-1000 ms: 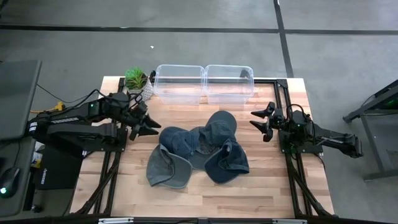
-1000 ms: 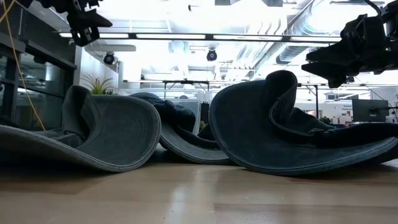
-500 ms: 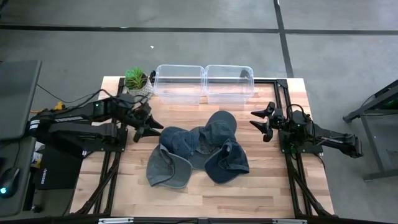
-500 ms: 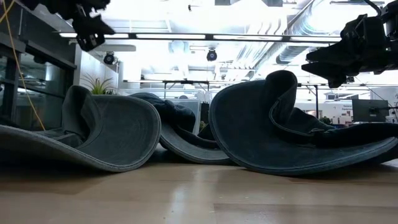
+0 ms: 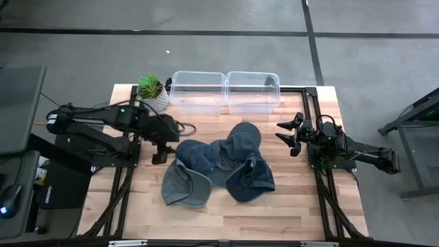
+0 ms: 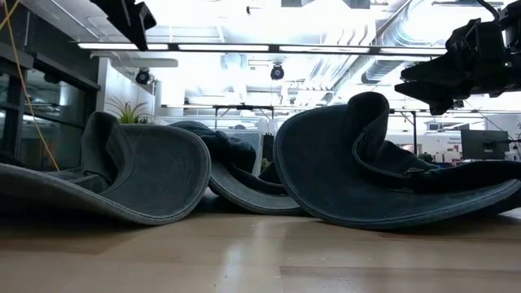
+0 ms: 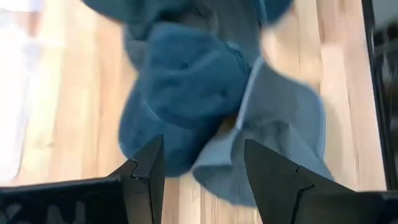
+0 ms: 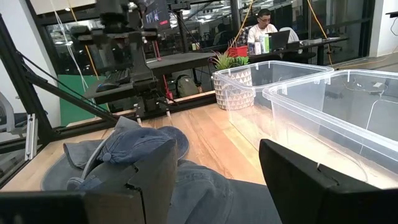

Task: Pick & Place hat
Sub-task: Put the left gray cap into the left transparent bin

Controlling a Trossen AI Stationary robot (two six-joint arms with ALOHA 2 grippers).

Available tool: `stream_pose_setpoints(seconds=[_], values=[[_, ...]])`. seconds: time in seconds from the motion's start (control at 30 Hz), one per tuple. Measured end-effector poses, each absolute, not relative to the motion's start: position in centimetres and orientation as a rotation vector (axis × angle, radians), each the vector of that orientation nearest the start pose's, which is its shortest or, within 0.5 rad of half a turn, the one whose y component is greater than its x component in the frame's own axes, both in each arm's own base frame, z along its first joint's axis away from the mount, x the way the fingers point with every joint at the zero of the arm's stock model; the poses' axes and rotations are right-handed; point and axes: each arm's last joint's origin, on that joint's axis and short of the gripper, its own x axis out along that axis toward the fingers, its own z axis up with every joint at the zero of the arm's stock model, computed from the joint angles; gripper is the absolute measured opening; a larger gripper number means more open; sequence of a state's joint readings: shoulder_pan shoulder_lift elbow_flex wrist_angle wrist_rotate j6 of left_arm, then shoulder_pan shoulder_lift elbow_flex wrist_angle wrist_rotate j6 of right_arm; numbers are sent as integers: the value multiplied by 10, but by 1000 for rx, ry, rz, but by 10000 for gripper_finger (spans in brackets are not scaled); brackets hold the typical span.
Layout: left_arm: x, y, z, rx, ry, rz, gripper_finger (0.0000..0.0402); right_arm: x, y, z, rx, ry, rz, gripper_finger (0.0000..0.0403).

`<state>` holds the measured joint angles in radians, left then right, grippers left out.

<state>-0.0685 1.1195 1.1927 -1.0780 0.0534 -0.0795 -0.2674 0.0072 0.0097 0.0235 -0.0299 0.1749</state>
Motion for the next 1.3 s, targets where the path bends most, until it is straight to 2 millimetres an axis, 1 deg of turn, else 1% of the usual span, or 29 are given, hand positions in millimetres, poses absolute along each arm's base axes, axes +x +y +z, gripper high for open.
stream_pose_setpoints(seconds=[0.1,0.27,0.37,0.43,0.5,0.63,0.73,0.83,0.97,1.0,1.13,1.23,1.3], values=[[204,-21,329,-20,1080,-122,165,94,-25,169,170,-46,-235,222],[217,-24,307,102,1210,-216,169,94,-25,169,170,-47,-234,222],[222,-30,298,149,1202,-325,186,94,-25,169,170,-46,-235,222],[222,-32,290,154,1200,-393,204,94,-25,169,170,-47,-235,222],[223,-36,282,167,1155,-453,225,94,-25,169,170,-47,-234,222],[210,-36,266,192,1071,-461,261,94,-25,169,170,-48,-234,222],[200,-34,251,207,1021,-433,273,94,-25,169,170,-48,-234,222],[194,-32,240,241,933,-400,275,94,-25,169,170,-46,-233,222],[184,-29,223,276,922,-376,276,95,-25,168,171,-42,-233,222],[180,-29,218,279,936,-379,276,95,-25,168,171,-40,-233,222],[173,-29,204,323,925,-415,276,95,-25,168,172,-33,-234,222],[175,-31,197,358,869,-426,276,96,-25,167,173,-29,-235,222],[173,-30,191,378,874,-430,276,96,-25,167,173,-28,-235,222]])
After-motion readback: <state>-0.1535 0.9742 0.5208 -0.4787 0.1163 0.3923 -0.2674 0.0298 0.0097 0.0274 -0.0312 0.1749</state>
